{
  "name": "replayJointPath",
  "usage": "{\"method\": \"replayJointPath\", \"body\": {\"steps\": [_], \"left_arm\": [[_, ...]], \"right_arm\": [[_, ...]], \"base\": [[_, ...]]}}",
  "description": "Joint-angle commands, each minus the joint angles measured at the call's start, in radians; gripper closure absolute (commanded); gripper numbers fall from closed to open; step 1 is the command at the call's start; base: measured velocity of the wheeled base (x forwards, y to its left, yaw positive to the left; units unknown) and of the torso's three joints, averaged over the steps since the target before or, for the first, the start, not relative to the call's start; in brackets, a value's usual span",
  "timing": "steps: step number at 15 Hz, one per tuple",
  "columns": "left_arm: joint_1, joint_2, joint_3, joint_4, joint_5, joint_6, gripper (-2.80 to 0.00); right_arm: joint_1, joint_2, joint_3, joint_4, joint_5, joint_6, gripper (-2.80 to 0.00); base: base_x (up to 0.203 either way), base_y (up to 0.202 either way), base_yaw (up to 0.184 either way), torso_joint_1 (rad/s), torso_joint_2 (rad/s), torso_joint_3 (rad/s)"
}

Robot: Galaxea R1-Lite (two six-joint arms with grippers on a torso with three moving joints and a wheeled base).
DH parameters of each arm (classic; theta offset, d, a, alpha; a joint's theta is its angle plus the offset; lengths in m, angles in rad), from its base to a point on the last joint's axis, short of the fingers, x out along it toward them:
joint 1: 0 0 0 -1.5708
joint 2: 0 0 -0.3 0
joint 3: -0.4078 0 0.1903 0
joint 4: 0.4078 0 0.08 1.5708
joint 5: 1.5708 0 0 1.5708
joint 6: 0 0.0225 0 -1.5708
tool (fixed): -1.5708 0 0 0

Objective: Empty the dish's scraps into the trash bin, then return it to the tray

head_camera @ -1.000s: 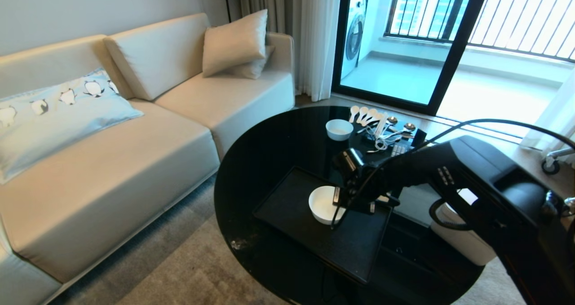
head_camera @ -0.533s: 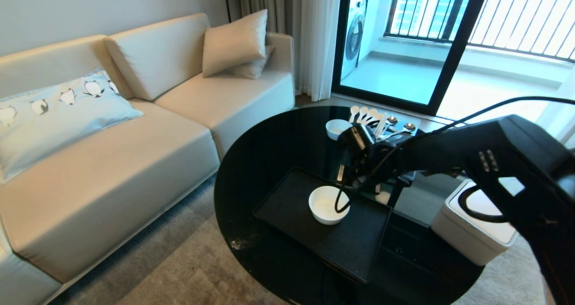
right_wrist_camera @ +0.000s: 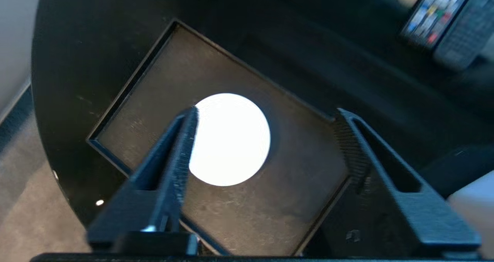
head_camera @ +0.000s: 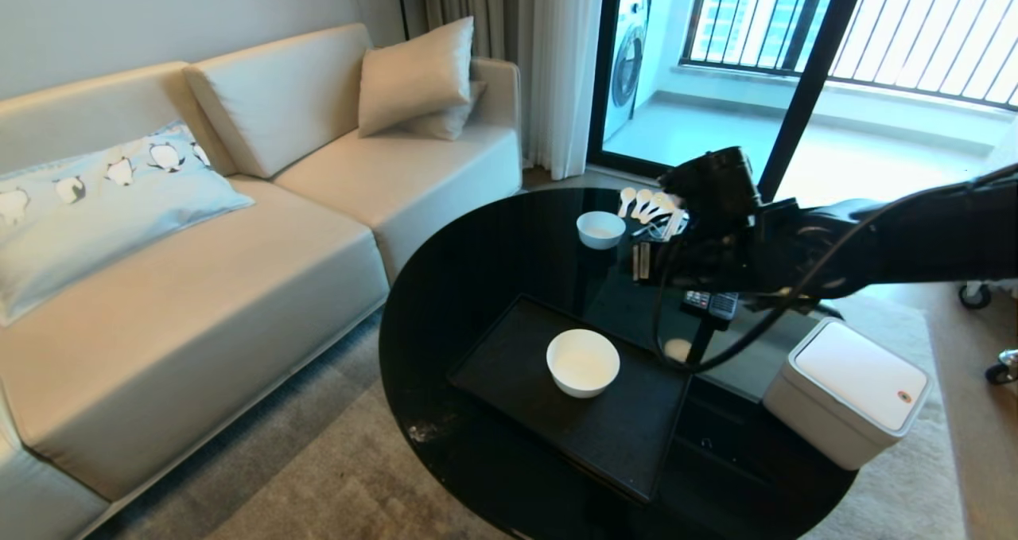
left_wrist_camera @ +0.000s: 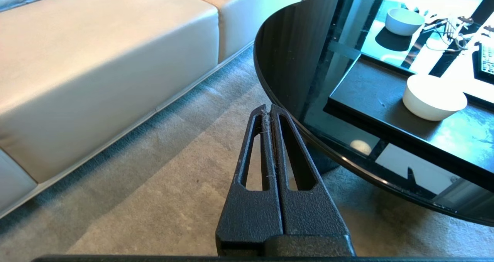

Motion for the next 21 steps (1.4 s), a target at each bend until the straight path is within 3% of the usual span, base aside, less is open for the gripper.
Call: {"method": "replayJointPath", "body": {"steps": [1,5,12,16,19,21], "left_arm": [[0.0,0.0,0.0,0.0,0.0,-0.001,0.0],[0.0,0.0,0.0,0.0,0.0,-0.001,0.0],[0.0,0.0,0.0,0.0,0.0,-0.001,0.0],[0.0,0.0,0.0,0.0,0.0,-0.001,0.0],[0.0,0.0,0.0,0.0,0.0,-0.001,0.0],[0.0,0.0,0.0,0.0,0.0,-0.001,0.0]], "right_arm": [[-0.016,-0.166,0.166,-0.145,0.001,-0.113,0.0],[-0.062,-0.338,0.419,-0.385,0.004,-0.263,0.0],[-0.329,-0.579,0.769,-0.625,0.001,-0.437,0.0],[-0.409,-0.744,1.064,-0.788,0.001,-0.502,0.0],[-0.443,-0.986,1.253,-0.785,0.004,-0.518,0.0],[-0.455,-1.167,1.326,-0.691,0.006,-0.522,0.0]], "base": [[0.0,0.0,0.0,0.0,0.0,0.0],[0.0,0.0,0.0,0.0,0.0,0.0],[0.0,0.0,0.0,0.0,0.0,0.0],[0.0,0.0,0.0,0.0,0.0,0.0],[0.0,0.0,0.0,0.0,0.0,0.0],[0.0,0.0,0.0,0.0,0.0,0.0]]}}
